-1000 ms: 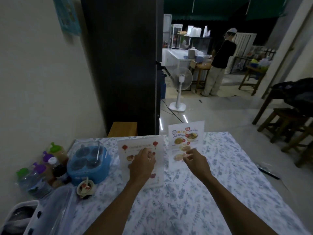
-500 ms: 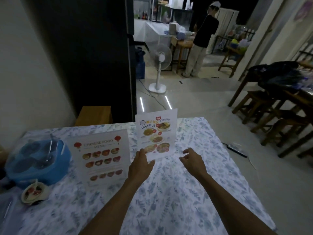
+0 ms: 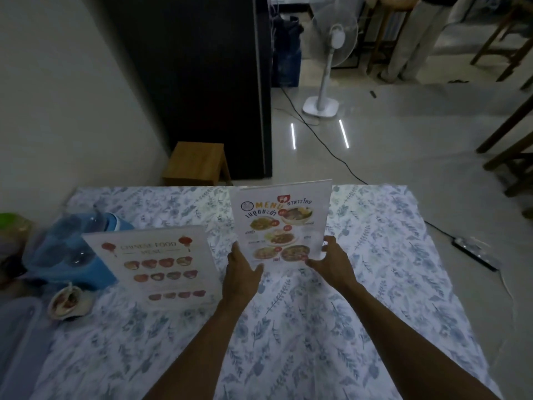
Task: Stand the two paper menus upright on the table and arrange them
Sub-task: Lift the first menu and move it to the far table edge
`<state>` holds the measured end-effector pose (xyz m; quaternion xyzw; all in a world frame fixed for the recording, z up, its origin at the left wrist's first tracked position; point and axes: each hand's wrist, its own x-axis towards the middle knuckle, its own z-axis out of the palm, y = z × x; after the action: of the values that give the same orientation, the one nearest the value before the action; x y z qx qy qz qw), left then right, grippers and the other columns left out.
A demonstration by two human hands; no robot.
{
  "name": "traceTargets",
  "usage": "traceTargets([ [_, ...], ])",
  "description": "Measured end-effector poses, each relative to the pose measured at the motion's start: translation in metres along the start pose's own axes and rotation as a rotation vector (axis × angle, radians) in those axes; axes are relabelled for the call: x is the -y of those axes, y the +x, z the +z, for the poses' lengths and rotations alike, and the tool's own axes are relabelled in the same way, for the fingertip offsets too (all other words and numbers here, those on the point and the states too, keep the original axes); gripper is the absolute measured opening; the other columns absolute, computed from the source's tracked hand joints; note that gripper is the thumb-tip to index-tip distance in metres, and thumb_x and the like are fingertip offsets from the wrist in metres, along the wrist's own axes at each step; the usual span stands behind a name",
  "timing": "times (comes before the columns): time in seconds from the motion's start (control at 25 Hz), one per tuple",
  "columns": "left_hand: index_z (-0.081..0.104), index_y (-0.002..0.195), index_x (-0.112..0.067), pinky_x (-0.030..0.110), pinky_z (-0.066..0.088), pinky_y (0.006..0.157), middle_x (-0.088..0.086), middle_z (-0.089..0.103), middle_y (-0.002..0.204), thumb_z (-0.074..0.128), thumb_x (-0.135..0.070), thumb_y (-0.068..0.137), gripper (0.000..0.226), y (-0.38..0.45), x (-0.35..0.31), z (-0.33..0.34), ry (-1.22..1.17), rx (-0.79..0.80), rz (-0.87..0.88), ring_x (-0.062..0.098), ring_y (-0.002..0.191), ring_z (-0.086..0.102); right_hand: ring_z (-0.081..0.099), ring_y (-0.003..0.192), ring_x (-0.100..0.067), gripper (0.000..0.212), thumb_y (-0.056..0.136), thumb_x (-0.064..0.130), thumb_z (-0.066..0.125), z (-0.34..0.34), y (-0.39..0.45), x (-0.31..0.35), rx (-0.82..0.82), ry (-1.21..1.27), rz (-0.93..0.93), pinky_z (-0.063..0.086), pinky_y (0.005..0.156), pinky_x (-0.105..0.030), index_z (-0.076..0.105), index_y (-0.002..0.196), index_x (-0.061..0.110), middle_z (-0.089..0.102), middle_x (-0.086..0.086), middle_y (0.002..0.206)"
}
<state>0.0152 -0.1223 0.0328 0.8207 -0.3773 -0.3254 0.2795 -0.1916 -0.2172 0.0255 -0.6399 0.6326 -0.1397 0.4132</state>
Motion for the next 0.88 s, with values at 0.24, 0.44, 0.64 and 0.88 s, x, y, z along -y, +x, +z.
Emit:
traceTargets([
  [0.24,0.035,0.133,-0.005,0.051,0.055,0.084,0.022,0.061,0.127,0.057,-0.022,0.098,0.045,0.001,-0.019,-0.002,0.129,-0.070,-0.033,0.039,0.109,0.063,0.068,0.099,-0.028,0.037,0.093,0.032,0.062,0.000,-0.001,-0.007,-0.012,-0.056,-0.114,0.055,0.080,-0.037,0.056,0.123,0.010,0.070,-0.011,0.118],
  [0.44,0.036,0.130,-0.007,0.049,0.056,0.080,0.019,0.064,0.124,0.057,-0.026,0.098,0.043,-0.014,-0.022,-0.010,0.281,-0.017,0.042,0.037,0.104,0.066,0.066,0.100,-0.024,0.032,0.094,0.031,0.061,-0.016,-0.028,-0.010,-0.066,-0.108,-0.122,0.053,0.077,-0.035,0.058,0.121,0.015,0.071,-0.004,0.115],
  [0.64,0.036,0.131,-0.014,0.046,0.054,0.087,0.015,0.062,0.131,0.054,-0.037,0.098,0.044,-0.029,-0.043,-0.002,0.246,0.056,0.196,0.035,0.109,0.065,0.066,0.100,-0.018,0.032,0.096,0.039,0.053,-0.052,-0.081,-0.025,-0.243,-0.185,-0.079,0.057,0.075,-0.035,0.055,0.124,0.026,0.070,0.002,0.118],
  [0.88,0.039,0.128,-0.016,0.041,0.056,0.077,0.011,0.066,0.125,0.052,-0.041,0.098,0.041,-0.054,-0.086,0.034,0.235,0.137,0.385,0.030,0.100,0.068,0.066,0.101,-0.016,0.029,0.095,0.035,0.055,-0.113,-0.113,-0.053,-0.354,-0.200,0.002,0.054,0.074,-0.029,0.057,0.123,0.030,0.070,0.006,0.121],
])
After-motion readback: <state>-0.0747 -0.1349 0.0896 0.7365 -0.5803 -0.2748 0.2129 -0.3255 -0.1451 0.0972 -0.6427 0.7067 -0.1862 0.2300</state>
